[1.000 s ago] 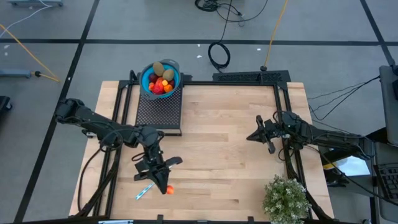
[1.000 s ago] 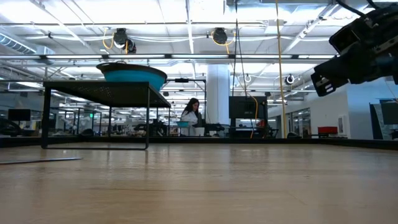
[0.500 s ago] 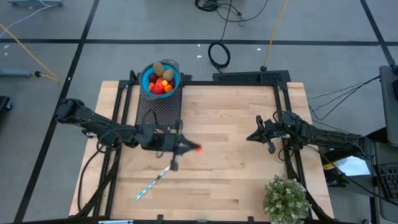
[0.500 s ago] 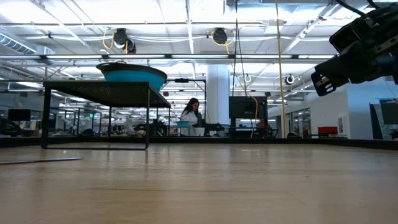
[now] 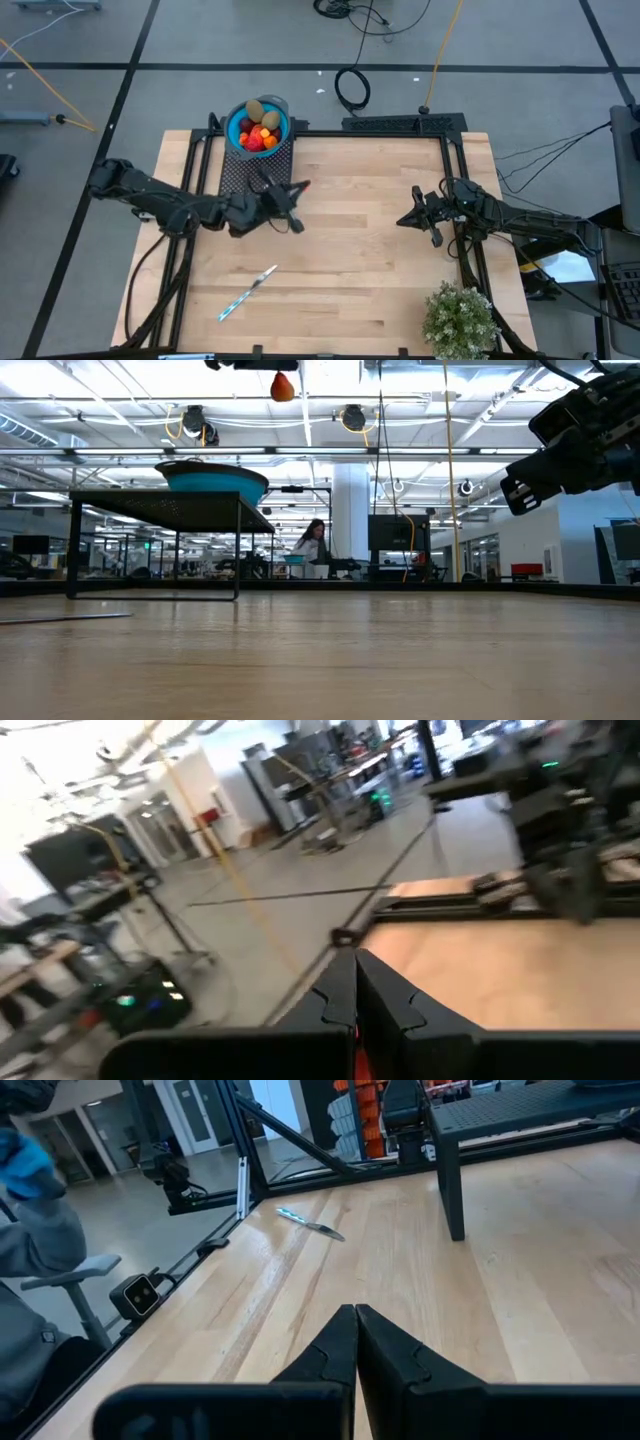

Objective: Pick & Place Fruit
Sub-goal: Put the peach into the blue strainer bowl on the shelf

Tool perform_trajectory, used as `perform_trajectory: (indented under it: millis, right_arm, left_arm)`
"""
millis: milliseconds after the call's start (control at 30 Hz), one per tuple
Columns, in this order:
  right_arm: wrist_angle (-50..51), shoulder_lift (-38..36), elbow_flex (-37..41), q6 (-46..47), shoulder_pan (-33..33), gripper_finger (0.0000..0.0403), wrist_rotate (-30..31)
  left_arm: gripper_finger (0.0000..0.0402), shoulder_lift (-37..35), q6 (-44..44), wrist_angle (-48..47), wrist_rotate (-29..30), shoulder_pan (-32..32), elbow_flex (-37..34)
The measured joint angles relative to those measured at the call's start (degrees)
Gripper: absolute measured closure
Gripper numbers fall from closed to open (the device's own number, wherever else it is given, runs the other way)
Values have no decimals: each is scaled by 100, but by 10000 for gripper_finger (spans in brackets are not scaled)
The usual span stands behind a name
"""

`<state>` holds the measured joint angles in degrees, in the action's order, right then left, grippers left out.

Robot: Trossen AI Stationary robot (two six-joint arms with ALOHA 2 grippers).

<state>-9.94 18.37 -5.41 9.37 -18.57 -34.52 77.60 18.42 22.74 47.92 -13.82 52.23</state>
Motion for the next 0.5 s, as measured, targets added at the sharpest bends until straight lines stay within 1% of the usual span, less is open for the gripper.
perform_trajectory:
  millis: [67, 333, 500]
  right_arm:
    - [-1, 1, 0, 0, 0, 403, 0]
    - [30, 2, 10, 2, 1, 403, 0]
    - [32, 2, 11, 2, 0, 403, 0]
  left_arm:
    - [401, -59, 103, -91, 15, 179, 27]
    - [401, -606, 45, -1129, 13, 954, 175]
    - [401, -1091, -247, -1836, -73, 1528, 182]
